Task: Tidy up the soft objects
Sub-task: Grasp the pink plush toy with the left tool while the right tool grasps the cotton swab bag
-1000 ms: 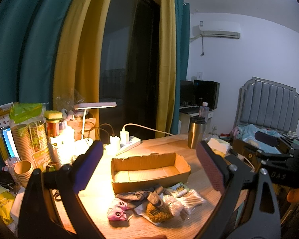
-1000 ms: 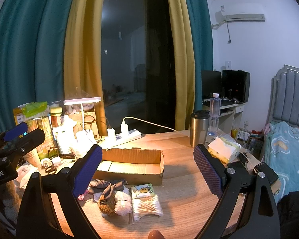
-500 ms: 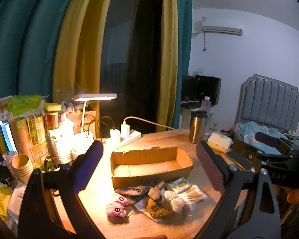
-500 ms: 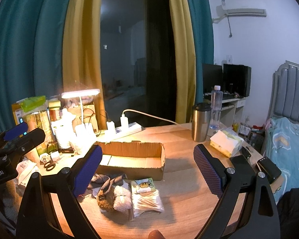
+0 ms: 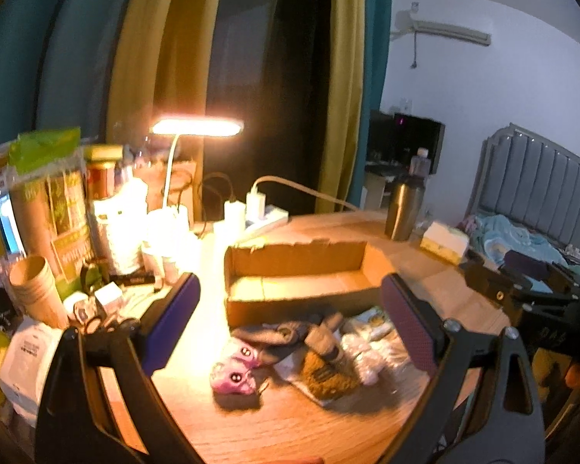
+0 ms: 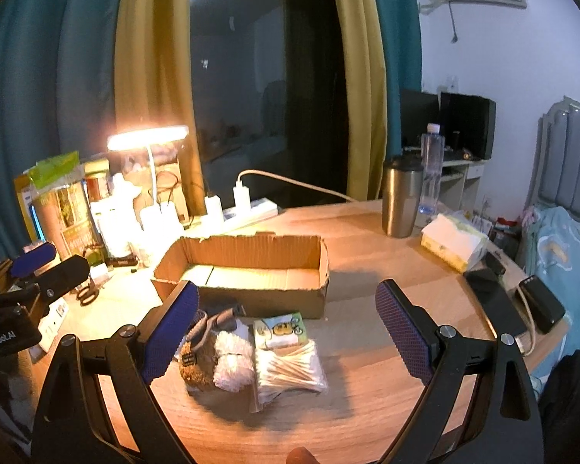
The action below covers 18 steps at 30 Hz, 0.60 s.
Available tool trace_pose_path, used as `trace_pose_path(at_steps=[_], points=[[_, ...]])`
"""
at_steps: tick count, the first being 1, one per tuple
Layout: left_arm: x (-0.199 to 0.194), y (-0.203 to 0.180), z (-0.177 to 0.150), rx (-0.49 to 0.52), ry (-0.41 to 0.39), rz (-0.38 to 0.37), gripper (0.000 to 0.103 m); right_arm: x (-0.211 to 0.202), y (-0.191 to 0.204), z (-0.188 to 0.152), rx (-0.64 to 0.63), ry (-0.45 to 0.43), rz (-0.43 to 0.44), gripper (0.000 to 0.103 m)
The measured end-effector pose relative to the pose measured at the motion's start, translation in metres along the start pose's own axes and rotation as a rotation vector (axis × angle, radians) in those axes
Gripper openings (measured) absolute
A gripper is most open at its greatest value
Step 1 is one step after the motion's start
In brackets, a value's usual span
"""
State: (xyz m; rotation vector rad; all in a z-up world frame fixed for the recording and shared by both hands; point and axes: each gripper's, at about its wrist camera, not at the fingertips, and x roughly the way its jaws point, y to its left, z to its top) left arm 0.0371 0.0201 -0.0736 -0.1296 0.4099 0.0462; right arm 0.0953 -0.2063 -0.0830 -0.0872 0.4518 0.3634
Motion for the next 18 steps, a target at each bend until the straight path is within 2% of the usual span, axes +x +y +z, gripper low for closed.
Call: trace_pose_path(at_steps=[18], points=[[0.09, 0.046, -0.069, -0.068, 0.288, 0.101, 0.095, 0.089, -0.012, -0.048, 0.034, 0.227, 0.004, 0.095]])
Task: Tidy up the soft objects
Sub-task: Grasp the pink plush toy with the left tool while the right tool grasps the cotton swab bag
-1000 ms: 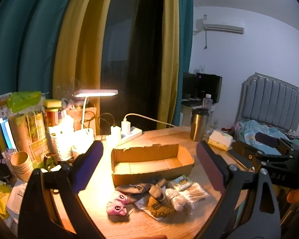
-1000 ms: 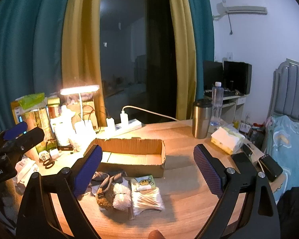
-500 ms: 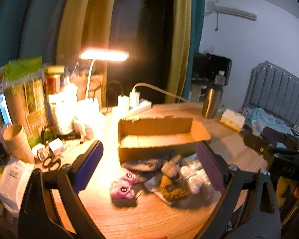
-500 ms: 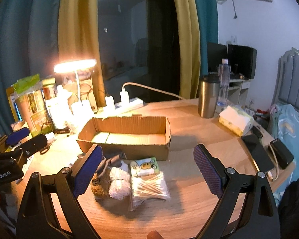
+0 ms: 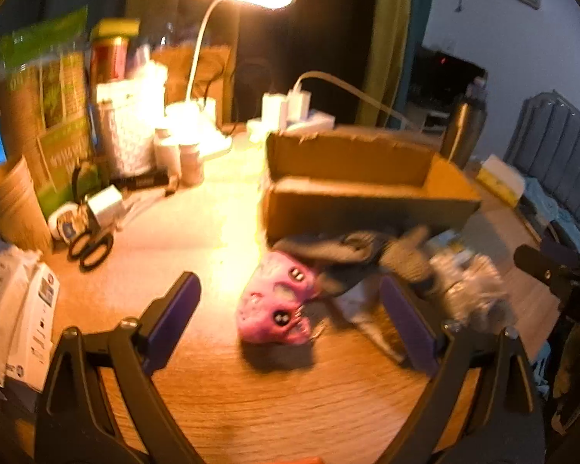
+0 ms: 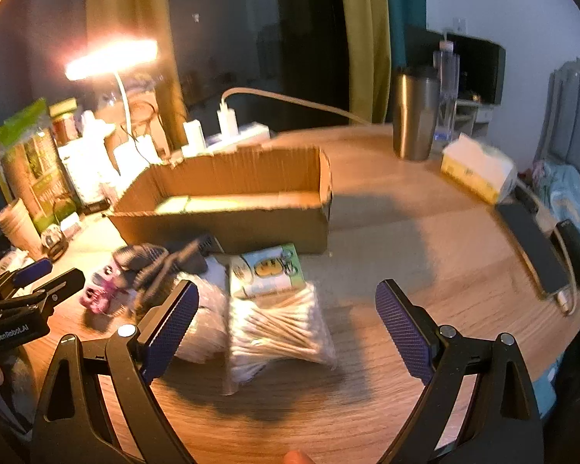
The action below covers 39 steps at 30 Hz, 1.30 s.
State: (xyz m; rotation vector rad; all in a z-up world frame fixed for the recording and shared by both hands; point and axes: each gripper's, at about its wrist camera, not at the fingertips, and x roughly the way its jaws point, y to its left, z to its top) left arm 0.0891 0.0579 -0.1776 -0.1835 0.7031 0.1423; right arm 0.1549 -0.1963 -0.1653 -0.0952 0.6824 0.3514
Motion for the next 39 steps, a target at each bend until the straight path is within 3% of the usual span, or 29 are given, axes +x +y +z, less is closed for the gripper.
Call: trace_pose_path(at_steps=[12, 17, 19, 20, 22, 25, 31, 39], points=[[0.045, 0.015, -0.015, -0.011, 0.14, 0.03, 0.094, 0.051, -0.012, -0.016, 0.021, 0.147, 0.048, 0.095], [0.051, 0.014, -0.014, 0.013, 0.17, 0.025, 0.075, 0.058, -0.015, -0.021, 0.03, 0.175, 0.079, 0.095], [0.052, 0.012, -0.014, 0.021, 0.182, 0.021, 0.063, 0.058, -0.014, -0.021, 0.026, 0.176, 0.086, 0.095], [0.052, 0.01, -0.014, 0.034, 0.179, 0.029, 0.06, 0.059, -0.014, -0.022, 0.023, 0.178, 0.095, 0.093], [0.051, 0.008, -0.015, 0.053, 0.177, 0.03, 0.051, 0.059, -0.015, -0.023, 0.029, 0.182, 0.139, 0.08], [0.051, 0.005, -0.016, 0.077, 0.174, 0.024, 0.045, 0.059, -0.01, -0.024, 0.004, 0.191, 0.182, 0.07], [0.039, 0.003, -0.014, 0.08, 0.142, 0.016, 0.044, 0.054, -0.009, -0.023, 0.004, 0.186, 0.192, 0.063], [0.017, -0.002, 0.0, 0.077, 0.084, -0.011, 0.043, 0.032, -0.011, -0.006, -0.014, 0.114, 0.152, 0.063]])
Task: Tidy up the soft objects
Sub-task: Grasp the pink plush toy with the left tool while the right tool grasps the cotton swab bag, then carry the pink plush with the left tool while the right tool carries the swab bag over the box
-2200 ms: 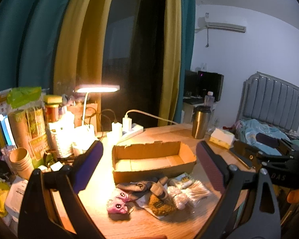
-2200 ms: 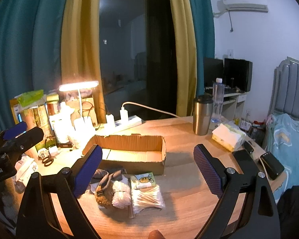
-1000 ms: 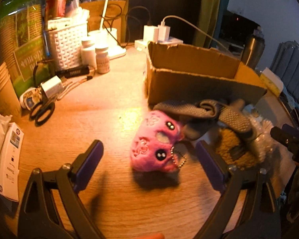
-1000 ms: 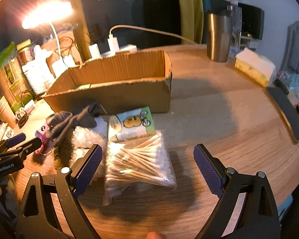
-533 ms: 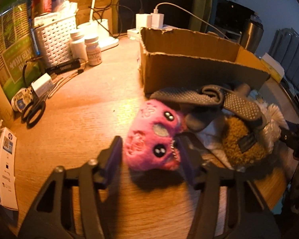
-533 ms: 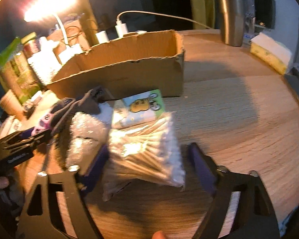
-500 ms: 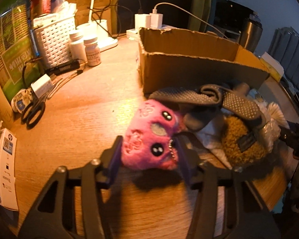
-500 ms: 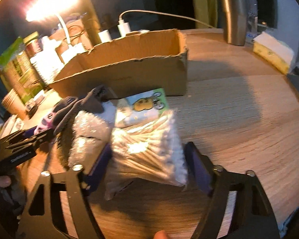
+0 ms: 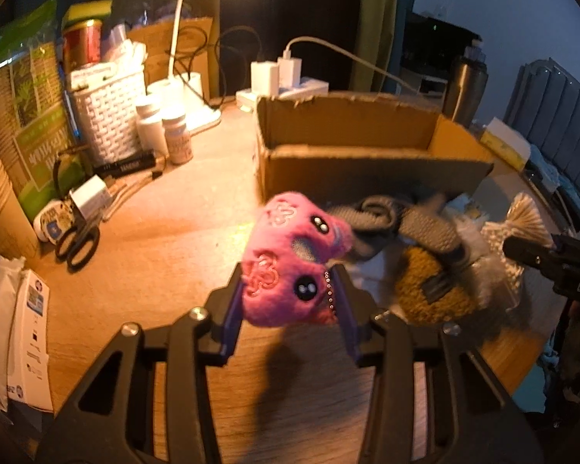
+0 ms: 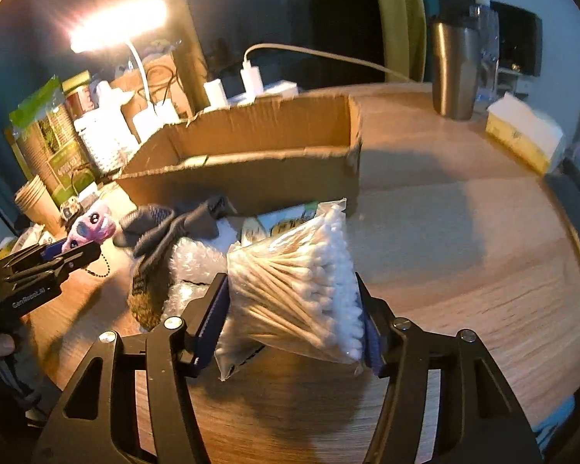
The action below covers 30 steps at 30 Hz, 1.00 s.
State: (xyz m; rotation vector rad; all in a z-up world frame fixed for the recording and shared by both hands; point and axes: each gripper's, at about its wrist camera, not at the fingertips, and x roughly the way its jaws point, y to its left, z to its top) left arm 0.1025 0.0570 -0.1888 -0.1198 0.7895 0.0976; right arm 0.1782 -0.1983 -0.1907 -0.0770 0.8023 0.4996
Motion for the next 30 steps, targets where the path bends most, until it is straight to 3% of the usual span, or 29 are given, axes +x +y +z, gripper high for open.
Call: trace_pose_path(at_steps=[17, 30], points=[[-0.039, -0.006, 0.06, 0.015, -0.15, -0.059, 0.044, -0.033, 0.01, 0.055, -0.056, -0.118, -0.021, 0.063], [-0.038, -0.03, 0.096, 0.049, -0.194, -0.102, 0.044, -0.035, 0.008, 0.087, -0.081, -0.157, -0.014, 0.063]])
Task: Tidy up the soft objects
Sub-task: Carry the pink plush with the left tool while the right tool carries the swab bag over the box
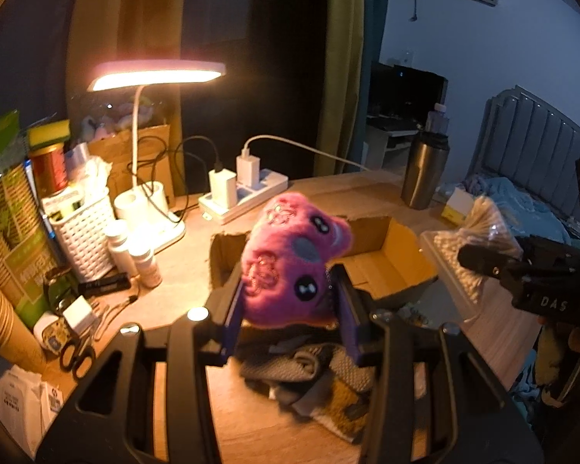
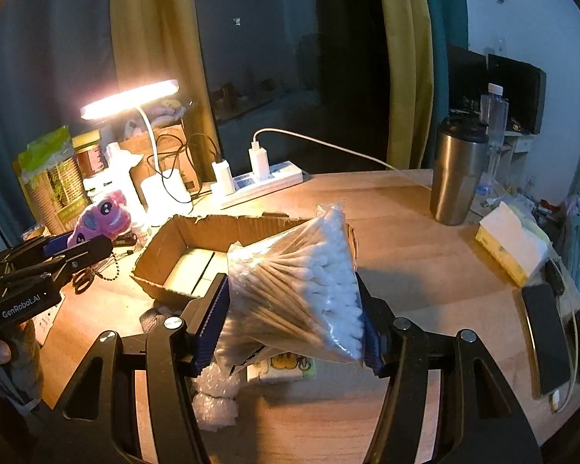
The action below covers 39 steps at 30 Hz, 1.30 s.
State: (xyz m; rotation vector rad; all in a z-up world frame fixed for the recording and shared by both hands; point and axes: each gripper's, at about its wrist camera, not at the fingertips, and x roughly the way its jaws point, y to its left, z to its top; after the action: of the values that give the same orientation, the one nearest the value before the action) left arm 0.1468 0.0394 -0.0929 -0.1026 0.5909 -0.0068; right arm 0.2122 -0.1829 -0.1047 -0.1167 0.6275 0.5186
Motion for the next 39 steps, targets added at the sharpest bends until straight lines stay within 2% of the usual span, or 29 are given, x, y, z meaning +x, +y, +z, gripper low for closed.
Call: trace_pose_path(at_steps=[9, 21, 32, 39], points=[[0.025, -0.011, 0.017, 0.013, 0.014, -0.025, 0.044, 0.018, -0.008, 0.019, -0.007, -0.001, 0.018, 0.063], [0.071, -0.024, 0.024, 0.028, 0.082, -0.059, 0.044, 0.061, -0.02, 0.032, 0.002, 0.047, 0.057, 0.063], [0.112, -0.026, 0.016, 0.02, 0.176, -0.072, 0.044, 0.095, -0.024, 0.029, 0.017, 0.11, 0.097, 0.063], [0.129, -0.025, 0.008, 0.011, 0.237, -0.068, 0.047, 0.11, -0.026, 0.023, 0.039, 0.157, 0.097, 0.064]])
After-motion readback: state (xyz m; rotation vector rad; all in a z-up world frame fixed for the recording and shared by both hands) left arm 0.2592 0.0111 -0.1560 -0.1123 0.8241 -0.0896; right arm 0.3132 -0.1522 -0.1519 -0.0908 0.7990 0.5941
